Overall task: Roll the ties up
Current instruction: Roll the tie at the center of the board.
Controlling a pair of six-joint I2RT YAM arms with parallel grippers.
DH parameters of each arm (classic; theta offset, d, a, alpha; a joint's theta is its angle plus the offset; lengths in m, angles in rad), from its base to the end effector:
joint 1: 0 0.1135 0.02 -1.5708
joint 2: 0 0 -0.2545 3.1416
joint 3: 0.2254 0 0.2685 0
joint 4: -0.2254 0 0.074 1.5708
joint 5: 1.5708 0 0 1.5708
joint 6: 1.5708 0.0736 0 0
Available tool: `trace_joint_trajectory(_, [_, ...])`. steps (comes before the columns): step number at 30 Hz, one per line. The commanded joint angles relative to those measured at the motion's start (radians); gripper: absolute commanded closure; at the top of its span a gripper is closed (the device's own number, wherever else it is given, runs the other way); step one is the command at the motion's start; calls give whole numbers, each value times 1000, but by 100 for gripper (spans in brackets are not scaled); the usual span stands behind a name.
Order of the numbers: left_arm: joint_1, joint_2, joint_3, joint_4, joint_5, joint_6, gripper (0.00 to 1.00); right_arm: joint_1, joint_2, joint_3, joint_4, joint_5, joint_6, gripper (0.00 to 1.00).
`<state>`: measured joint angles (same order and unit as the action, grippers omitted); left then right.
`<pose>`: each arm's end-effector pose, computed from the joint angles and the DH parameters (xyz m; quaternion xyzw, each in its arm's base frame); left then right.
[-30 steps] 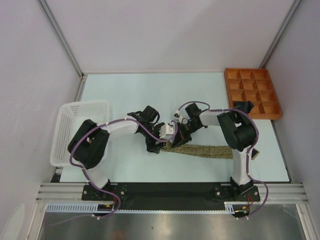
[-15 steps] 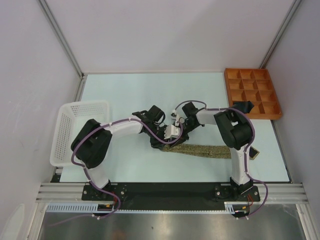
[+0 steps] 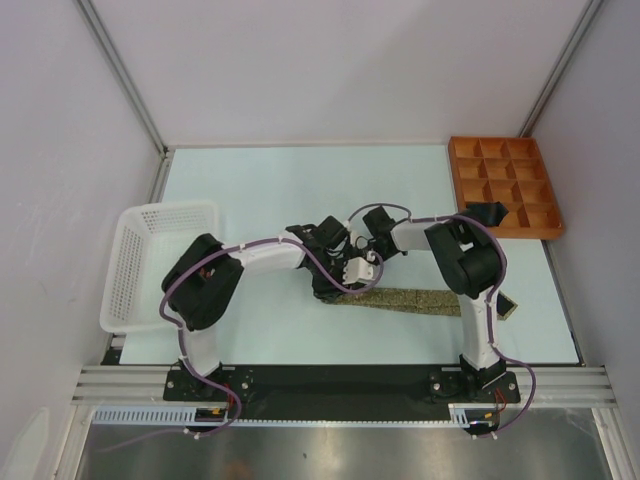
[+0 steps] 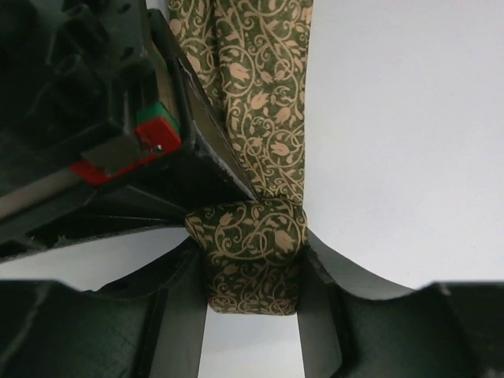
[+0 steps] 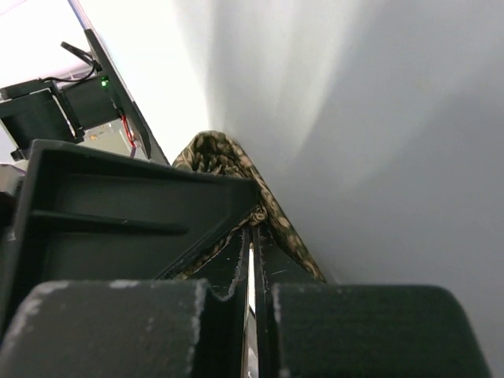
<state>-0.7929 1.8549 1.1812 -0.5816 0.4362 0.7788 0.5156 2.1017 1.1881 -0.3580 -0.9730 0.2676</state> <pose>0.2424 -0.2904 0.1077 0.7061 0.6574 -0.2148 0.1519 0.3095 0.2453 0.0521 0.1773 -0.8588 -0.4776 0.0547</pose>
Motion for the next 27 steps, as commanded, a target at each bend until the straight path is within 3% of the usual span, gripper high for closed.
trace_joint_trajectory(1, [-43, 81, 44, -17, -63, -4, 57, -11, -9, -13, -38, 17, -80, 100])
trace_joint_trajectory(7, [-46, 118, 41, -70, -137, 22, 68, -60, -26, 7, -168, -12, -151, 83])
trace_joint_trajectory(13, [-46, 122, 20, -72, -174, 17, 68, -141, -111, -4, -233, -62, -182, 71])
trace_joint_trajectory(17, [-48, 124, 14, -66, -197, -4, 68, -141, -149, -38, -164, -95, -101, 62])
trace_joint_trajectory(22, [-48, 110, -20, -58, -205, -7, 66, -125, -147, -73, -36, -116, 4, 57])
trace_joint_trajectory(27, [-48, 107, -12, -55, -206, -7, 61, -83, -126, -71, -32, -106, 6, 58])
